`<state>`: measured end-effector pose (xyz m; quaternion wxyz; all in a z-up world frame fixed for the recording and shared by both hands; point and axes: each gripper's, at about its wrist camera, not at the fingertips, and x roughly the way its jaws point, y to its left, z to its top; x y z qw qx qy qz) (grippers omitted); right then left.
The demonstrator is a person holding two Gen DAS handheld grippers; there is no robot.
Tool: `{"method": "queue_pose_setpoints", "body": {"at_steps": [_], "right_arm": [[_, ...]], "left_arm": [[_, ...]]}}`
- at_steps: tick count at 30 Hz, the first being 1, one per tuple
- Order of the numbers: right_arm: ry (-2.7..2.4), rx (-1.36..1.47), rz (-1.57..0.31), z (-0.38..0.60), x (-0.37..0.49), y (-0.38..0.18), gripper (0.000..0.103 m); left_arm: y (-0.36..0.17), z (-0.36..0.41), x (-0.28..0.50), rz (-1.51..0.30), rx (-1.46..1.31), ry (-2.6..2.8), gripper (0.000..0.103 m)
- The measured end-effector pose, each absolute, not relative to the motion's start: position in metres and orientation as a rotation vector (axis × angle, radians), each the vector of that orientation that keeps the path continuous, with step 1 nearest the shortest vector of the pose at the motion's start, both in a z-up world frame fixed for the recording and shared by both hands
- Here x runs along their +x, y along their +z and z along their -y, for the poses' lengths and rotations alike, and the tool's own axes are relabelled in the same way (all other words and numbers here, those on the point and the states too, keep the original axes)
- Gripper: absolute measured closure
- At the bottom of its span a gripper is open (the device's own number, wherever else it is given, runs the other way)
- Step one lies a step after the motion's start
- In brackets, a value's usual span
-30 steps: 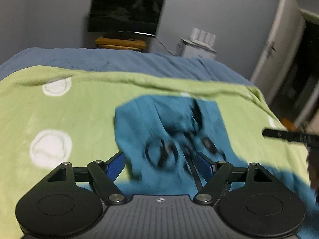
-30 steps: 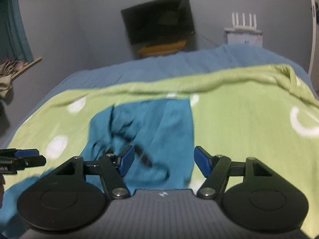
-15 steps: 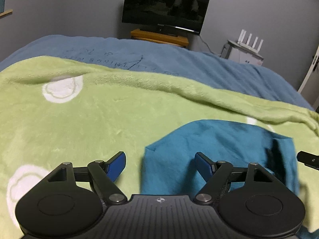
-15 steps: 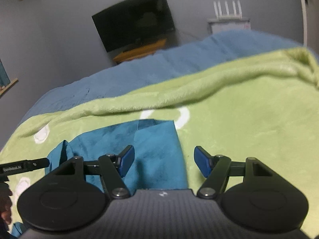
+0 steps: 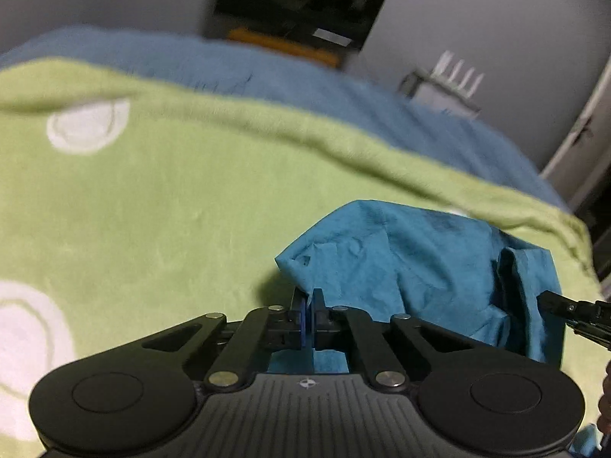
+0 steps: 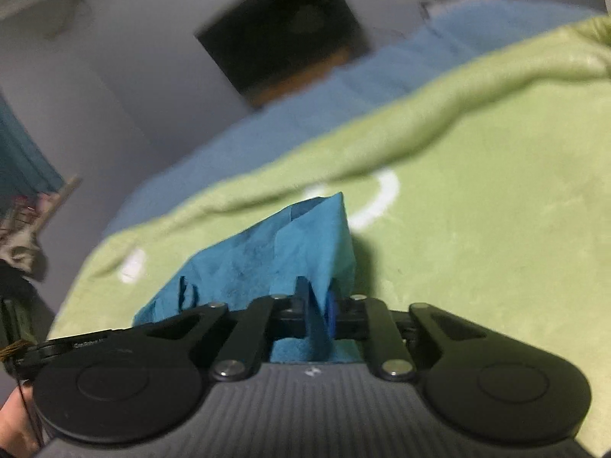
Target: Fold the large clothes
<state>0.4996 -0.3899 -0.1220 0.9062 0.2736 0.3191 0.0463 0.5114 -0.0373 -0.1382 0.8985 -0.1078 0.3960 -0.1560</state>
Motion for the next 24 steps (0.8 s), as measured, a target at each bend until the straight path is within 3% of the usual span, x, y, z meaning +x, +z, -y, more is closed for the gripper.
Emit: {"method": "queue_pose_setpoints", "body": {"at_steps": [6,13,20,24], "right_arm": [[0.213,0.509,-0.472,0.386,0.42,-0.075,0.101],[0.304,0.341,-0.409,0.355,0.297,-0.047,0.101],[0.366,0.186,-0.522,0.325,0.197,-0.053,0.101],[0.381,0.106,-0.701,0.313,0.183,-0.059,0.101]], "left_arm": [[-0.092,0.016,0.442,-0.683,-0.16,-0.472,0.102],[-0.066,-0.013,0.338,-0.643,-0.131,-0.547,0.102],[-0.082,-0.038,0.251,-0.706,-0.114,-0.528,0.101],[-0.106,-0.039,0.218,-0.789,-0.004,-0.465,0.101]]}}
